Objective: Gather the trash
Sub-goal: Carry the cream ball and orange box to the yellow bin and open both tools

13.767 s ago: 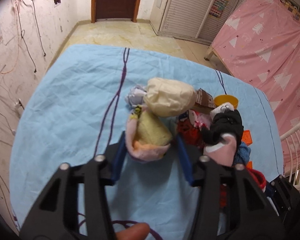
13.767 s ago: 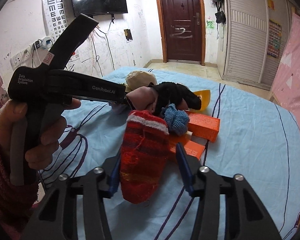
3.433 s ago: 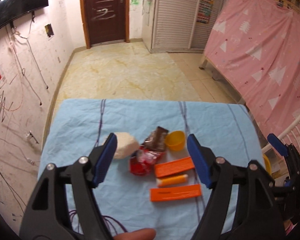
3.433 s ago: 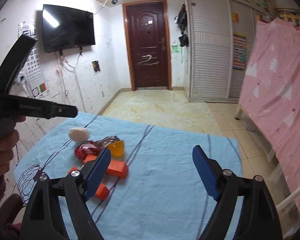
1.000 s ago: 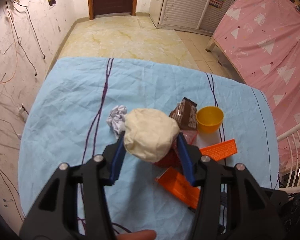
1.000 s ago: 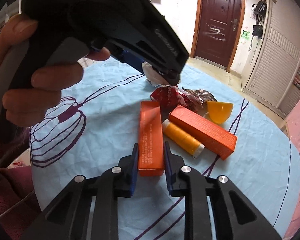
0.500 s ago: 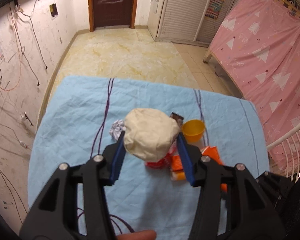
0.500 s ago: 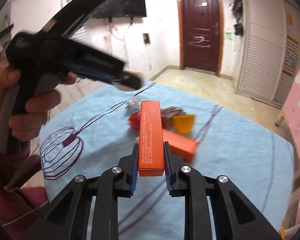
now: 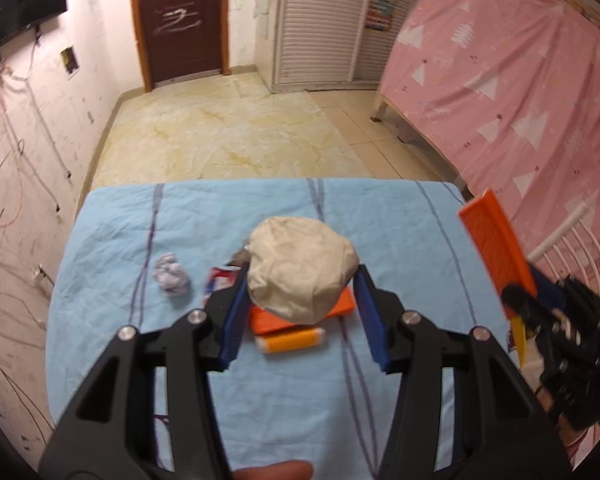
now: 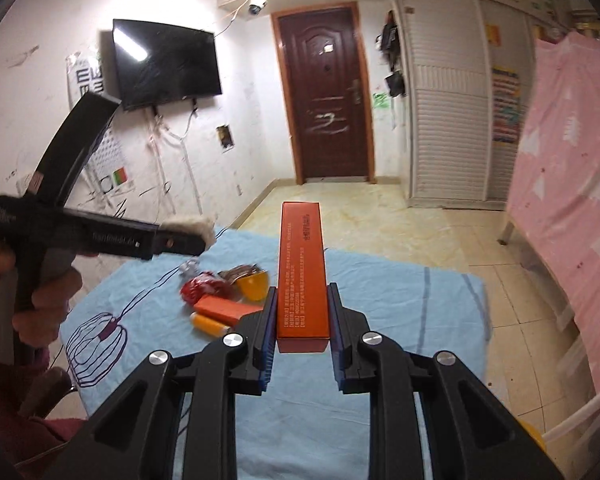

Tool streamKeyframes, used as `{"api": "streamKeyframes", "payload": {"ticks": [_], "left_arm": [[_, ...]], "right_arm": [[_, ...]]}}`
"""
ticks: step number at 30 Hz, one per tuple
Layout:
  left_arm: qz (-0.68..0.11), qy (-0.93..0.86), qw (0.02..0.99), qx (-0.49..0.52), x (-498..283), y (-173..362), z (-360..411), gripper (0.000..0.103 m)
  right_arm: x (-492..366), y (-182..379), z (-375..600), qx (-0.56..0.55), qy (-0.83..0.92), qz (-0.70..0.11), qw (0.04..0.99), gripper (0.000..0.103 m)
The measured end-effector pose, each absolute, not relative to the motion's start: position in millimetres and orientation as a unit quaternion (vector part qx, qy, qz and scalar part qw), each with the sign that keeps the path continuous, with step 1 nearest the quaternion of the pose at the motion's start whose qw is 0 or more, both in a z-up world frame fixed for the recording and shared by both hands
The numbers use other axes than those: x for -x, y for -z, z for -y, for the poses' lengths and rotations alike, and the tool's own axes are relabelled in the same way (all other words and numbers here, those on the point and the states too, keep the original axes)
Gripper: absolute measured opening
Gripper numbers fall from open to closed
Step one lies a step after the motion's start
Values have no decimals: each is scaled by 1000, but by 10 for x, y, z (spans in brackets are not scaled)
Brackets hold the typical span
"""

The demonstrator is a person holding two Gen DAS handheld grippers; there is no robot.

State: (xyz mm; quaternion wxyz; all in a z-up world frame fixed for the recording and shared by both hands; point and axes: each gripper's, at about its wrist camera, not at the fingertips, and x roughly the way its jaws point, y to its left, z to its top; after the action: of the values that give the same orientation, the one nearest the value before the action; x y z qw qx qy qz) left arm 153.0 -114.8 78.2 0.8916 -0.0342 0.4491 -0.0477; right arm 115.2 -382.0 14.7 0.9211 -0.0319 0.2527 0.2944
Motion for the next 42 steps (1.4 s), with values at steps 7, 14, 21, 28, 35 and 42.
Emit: {"api": "streamKeyframes", "payload": {"ticks": [7, 14, 21, 28, 35, 42], "left_arm": [[-442, 96, 892, 4, -1458, -861, 1726, 48], [-445, 138, 885, -10, -1405, -839, 2194, 48], [-447, 168, 878, -28, -1339, -812, 2541, 48], [-443, 191, 875, -42, -1288, -835, 2841, 48], [-449, 203, 869, -45, -1317, -815, 3081, 48], [-457, 219, 861, -49, -1311, -753, 3285, 48]], "right_arm": [[-999, -355, 4475, -11, -240, -213, 947, 16], [-896, -406, 4964, -45, -195, -191, 961, 16], [-885, -365, 5184, -56, -163, -191, 966, 16], [-808, -329, 5371, -67, -128, -186, 972, 16], [-688, -325, 5574, -76, -90, -176, 977, 17], [-569, -322, 5663, -79, -73, -164, 981, 17]]}}
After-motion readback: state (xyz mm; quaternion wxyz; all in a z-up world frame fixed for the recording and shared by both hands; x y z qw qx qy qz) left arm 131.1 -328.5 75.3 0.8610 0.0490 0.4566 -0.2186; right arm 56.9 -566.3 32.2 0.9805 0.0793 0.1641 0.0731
